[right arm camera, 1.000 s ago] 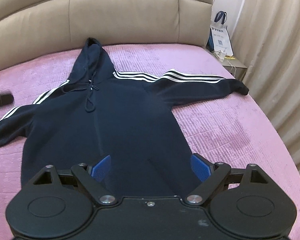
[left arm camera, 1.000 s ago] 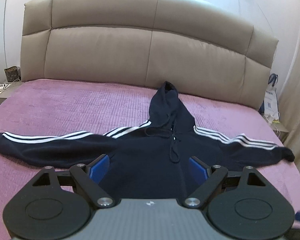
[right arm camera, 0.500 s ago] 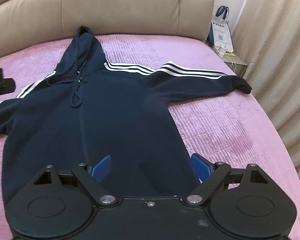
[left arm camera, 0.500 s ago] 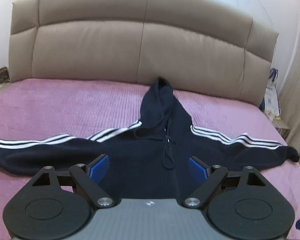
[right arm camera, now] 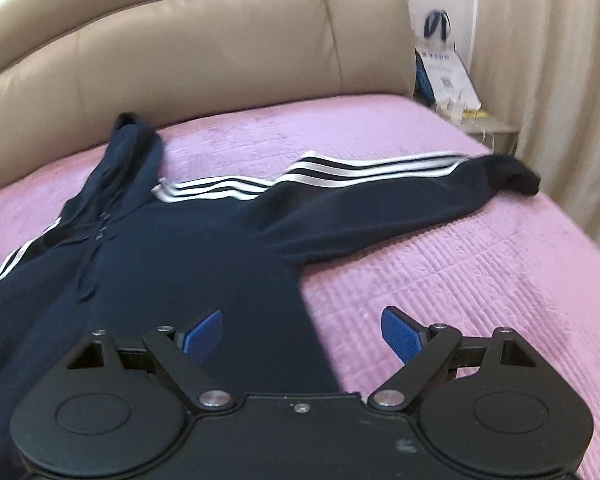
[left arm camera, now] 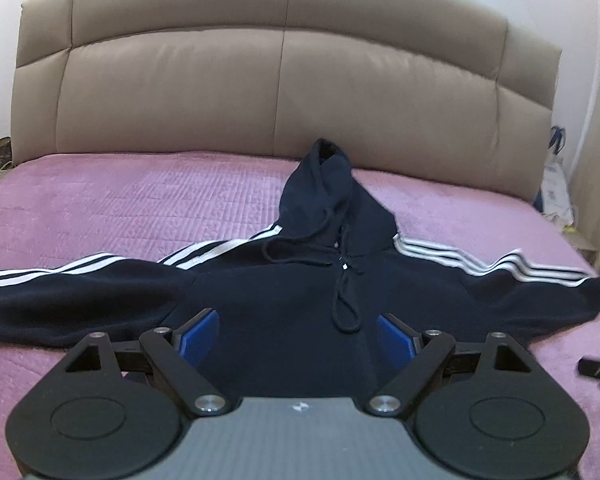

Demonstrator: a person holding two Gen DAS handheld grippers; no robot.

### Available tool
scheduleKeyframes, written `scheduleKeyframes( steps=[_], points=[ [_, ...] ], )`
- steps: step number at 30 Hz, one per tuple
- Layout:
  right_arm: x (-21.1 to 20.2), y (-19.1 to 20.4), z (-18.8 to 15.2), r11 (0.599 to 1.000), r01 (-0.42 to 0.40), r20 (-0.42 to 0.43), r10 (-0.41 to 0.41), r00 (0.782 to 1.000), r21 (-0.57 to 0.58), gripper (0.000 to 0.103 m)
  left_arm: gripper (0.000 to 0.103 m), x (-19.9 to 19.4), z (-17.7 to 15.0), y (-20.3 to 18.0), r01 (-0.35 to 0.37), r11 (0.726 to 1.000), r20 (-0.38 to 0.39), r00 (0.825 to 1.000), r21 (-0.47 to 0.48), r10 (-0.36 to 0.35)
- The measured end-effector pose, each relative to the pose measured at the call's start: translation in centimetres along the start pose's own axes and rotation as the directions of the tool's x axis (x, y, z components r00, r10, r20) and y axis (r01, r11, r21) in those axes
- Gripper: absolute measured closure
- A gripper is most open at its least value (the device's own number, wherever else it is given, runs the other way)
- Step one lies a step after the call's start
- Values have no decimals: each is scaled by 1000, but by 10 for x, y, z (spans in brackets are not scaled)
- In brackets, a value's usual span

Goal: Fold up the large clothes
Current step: 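Grasp the sleeve cuff nearest the right gripper with the right gripper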

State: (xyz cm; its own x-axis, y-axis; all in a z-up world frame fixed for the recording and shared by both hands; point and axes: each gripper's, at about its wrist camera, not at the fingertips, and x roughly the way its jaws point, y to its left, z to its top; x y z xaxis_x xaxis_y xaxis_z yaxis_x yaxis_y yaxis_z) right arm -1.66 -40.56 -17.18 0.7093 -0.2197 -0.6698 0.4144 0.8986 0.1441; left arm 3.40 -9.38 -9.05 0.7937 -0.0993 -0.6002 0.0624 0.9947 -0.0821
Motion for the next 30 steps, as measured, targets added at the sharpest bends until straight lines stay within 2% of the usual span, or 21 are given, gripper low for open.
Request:
scheduleKeyframes(
  steps=[3, 8, 9, 12, 15, 18, 21, 25, 26, 28, 29, 30],
  points=[
    [31, -47, 17, 996, -11, 24, 9, 1000, 85, 4, 16, 13, -5, -4, -5, 1000, -5, 1000, -3, 5],
    [84, -129, 68, 979, 83, 78, -99, 992, 187, 4, 16, 33, -14, -16, 0, 1000, -29, 1000, 14, 1],
    [96, -147, 82, 971, 118, 83, -138, 987, 208, 4, 16, 36, -16, -19, 0, 1000, -36, 999, 22, 1],
    [125, -194, 116, 941, 158, 92, -193, 977, 299, 4, 16, 44, -23, -27, -2, 999, -54, 999, 44, 4],
    [153, -237, 139, 900, 160, 81, -210, 974, 407, 3, 16, 51, -27, -31, -1, 999, -76, 997, 42, 4],
    [177, -273, 145, 817, 146, 55, -212, 976, 557, 3, 16, 58, -29, -33, -2, 999, -103, 995, 35, 6],
    [198, -298, 143, 719, 80, 54, -161, 985, 691, 3, 16, 60, -28, -35, -9, 999, -105, 994, 46, 14],
    [222, -315, 134, 600, 66, 20, -136, 991, 797, 3, 16, 61, -27, -36, -21, 998, -103, 994, 58, 27],
    [226, -318, 132, 578, 47, 27, -119, 993, 815, 9, 16, 61, -28, -36, -20, 998, -107, 994, 59, 27],
    [236, -320, 132, 550, 16, 45, -98, 994, 835, 34, 16, 62, -30, -37, -17, 998, -116, 993, 66, 25],
    [236, -319, 133, 550, 14, 49, -100, 994, 835, 71, 16, 63, -30, -37, -17, 997, -121, 992, 70, 25],
    [234, -316, 134, 555, 8, 55, -97, 994, 832, 82, 17, 64, -31, -36, -14, 997, -125, 992, 73, 23]
  ],
)
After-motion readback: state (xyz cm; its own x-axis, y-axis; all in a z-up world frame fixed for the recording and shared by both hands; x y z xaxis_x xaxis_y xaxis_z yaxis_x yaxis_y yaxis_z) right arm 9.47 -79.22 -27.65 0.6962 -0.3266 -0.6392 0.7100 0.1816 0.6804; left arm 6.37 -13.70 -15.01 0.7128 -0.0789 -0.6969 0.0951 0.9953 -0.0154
